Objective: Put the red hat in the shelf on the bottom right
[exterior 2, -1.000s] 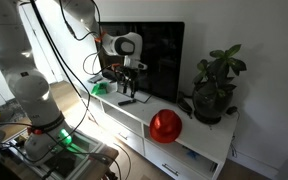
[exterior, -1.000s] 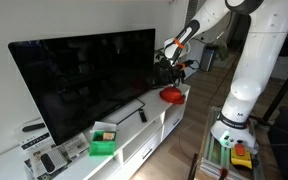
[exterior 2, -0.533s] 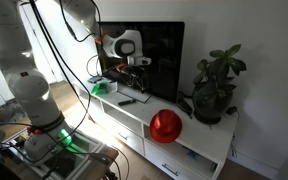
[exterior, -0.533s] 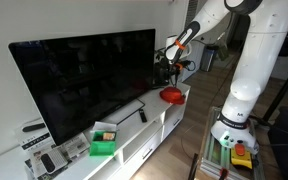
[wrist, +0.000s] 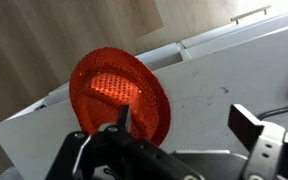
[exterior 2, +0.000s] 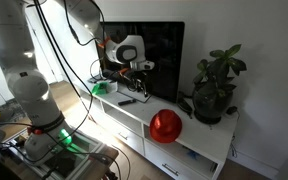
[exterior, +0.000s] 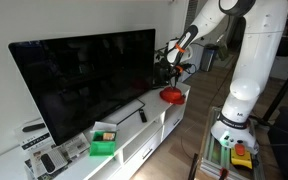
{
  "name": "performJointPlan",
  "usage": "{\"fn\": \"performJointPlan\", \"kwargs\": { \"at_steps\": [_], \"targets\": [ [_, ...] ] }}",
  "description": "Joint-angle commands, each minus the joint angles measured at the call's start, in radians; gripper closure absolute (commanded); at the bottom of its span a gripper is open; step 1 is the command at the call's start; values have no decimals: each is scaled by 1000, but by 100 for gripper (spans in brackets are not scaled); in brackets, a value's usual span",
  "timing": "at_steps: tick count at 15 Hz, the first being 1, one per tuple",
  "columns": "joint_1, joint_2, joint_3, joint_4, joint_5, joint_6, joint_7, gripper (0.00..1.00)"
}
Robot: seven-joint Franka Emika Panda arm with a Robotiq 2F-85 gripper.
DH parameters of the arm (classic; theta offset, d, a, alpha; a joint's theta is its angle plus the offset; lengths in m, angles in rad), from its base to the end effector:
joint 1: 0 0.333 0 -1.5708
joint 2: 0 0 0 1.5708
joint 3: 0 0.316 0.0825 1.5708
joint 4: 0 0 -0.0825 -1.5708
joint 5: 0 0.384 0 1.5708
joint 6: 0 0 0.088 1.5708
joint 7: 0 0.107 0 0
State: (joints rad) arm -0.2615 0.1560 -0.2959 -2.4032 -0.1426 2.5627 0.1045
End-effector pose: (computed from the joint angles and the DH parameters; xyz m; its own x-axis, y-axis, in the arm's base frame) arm 0.4240 -0.2640 0.2536 0.8585 -0.5127 0.0130 -0.5102 -0.8512 0.1230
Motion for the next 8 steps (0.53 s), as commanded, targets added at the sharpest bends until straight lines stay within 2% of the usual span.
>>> {"fn": "performJointPlan", "kwargs": {
  "at_steps": [1, 3, 4, 5, 8],
  "targets": [
    [-7, 72, -7, 23, 54, 57, 49, 0],
    [0, 109, -22, 31, 41, 92, 93, 0],
    [-4, 125, -18, 35, 60, 101, 86, 0],
    [6, 80, -20, 12, 38, 73, 66, 0],
    [7, 117, -25, 24, 48, 93, 72, 0]
  ]
}}
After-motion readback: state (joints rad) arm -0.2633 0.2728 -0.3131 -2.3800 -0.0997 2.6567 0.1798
